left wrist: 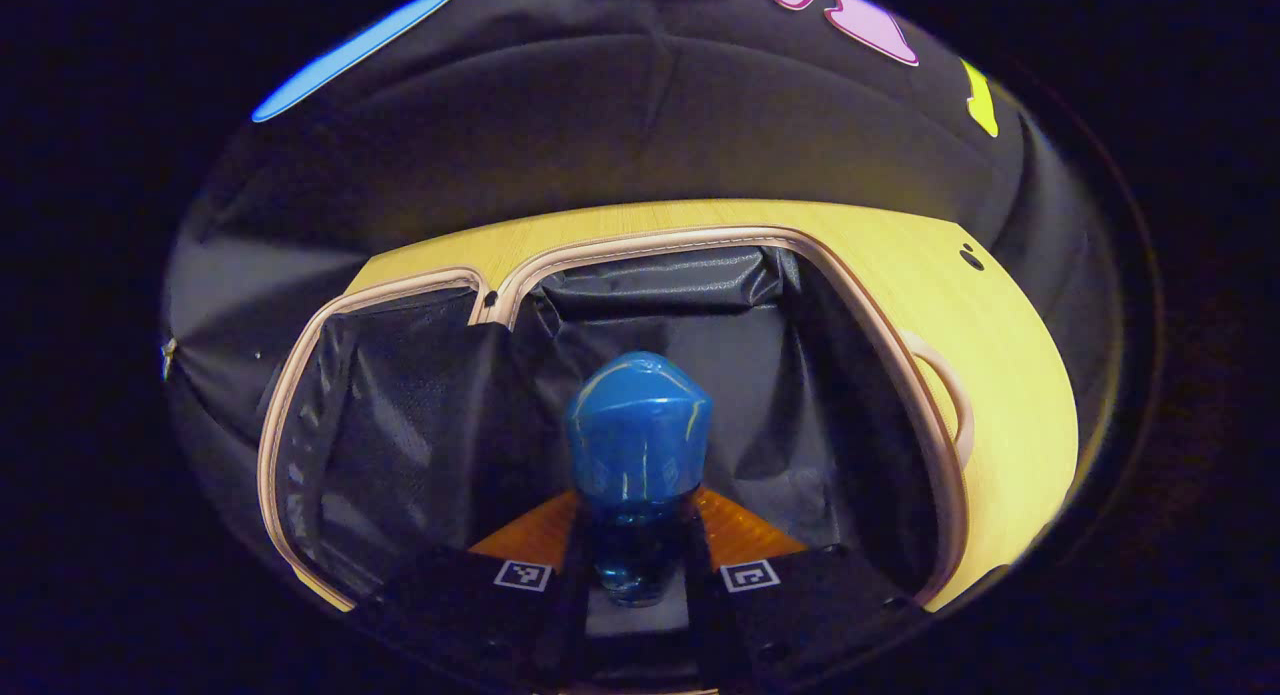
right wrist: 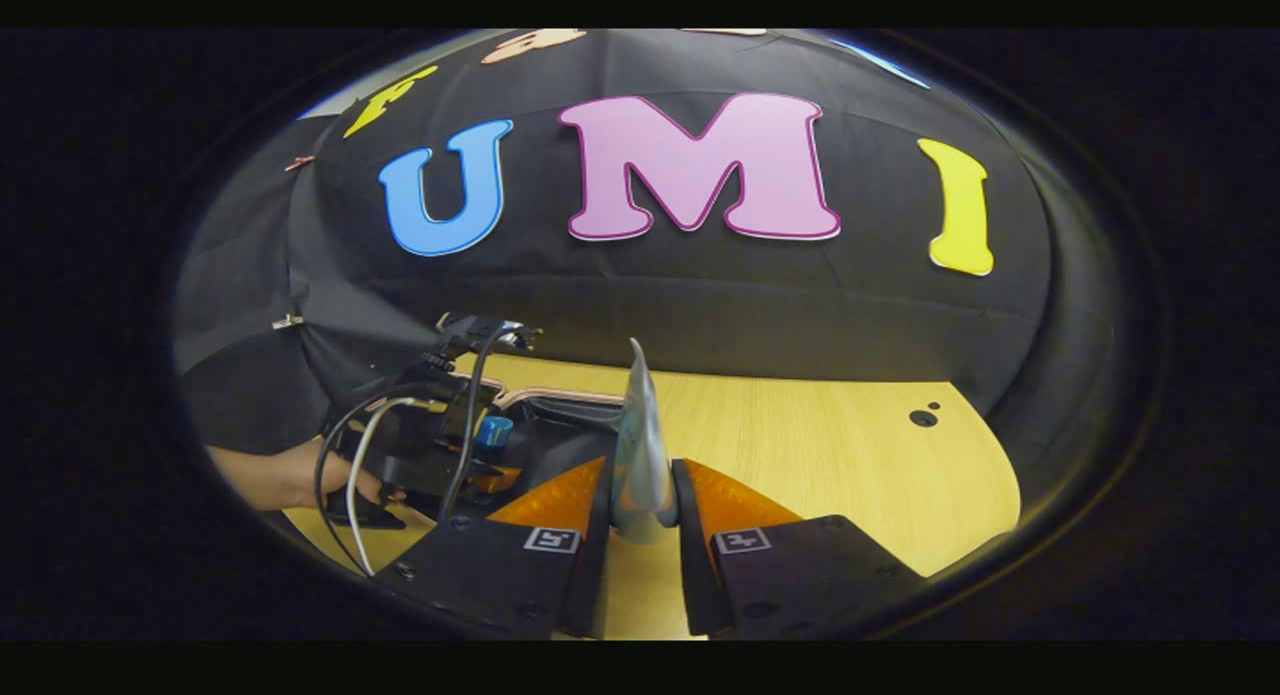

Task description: First open the suitcase, pack the skin care products into it, and then close the suitcase.

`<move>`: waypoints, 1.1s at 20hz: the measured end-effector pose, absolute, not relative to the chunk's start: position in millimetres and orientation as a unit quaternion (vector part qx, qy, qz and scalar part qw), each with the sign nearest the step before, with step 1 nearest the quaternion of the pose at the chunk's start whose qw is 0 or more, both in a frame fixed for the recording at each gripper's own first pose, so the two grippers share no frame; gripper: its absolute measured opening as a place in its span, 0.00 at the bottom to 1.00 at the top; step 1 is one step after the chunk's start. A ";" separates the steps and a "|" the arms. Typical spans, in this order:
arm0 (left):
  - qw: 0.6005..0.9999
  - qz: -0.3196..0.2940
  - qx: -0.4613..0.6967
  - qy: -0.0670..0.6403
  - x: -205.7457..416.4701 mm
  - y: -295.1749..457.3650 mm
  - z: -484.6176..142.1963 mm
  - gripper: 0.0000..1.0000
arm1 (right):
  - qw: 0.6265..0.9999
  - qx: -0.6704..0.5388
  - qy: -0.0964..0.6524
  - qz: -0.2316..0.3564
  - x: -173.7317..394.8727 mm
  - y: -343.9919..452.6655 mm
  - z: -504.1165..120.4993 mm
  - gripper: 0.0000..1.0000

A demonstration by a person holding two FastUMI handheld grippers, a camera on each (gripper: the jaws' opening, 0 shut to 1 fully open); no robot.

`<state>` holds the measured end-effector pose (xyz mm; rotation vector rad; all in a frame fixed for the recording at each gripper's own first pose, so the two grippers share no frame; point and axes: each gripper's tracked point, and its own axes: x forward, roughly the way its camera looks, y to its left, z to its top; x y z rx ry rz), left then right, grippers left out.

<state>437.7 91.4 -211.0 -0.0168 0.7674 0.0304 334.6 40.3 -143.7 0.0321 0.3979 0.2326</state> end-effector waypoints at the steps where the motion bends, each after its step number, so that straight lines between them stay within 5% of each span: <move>1: 0.925 0.021 -0.007 0.381 439.9 93.1 -212.7 0.50 | 0.972 0.020 0.204 0.115 333.0 38.5 -146.7 0.34; 6: 0.925 0.049 0.002 0.377 443.5 104.3 -213.0 0.51 | 0.959 0.029 0.248 0.133 331.9 48.6 -164.3 0.29; 11: 0.957 0.071 -0.042 0.277 423.6 129.9 -150.6 0.87 | 0.945 0.023 0.287 0.157 344.6 68.7 -179.8 0.34; 16: 0.978 0.097 -0.001 0.187 358.4 194.2 -88.7 0.93 | 0.923 -0.002 0.343 0.177 367.2 89.8 -211.9 0.34; 22: 0.974 0.088 -0.095 0.187 288.7 207.5 -95.7 0.94 | 0.878 0.061 0.436 0.185 371.5 162.1 -261.9 0.34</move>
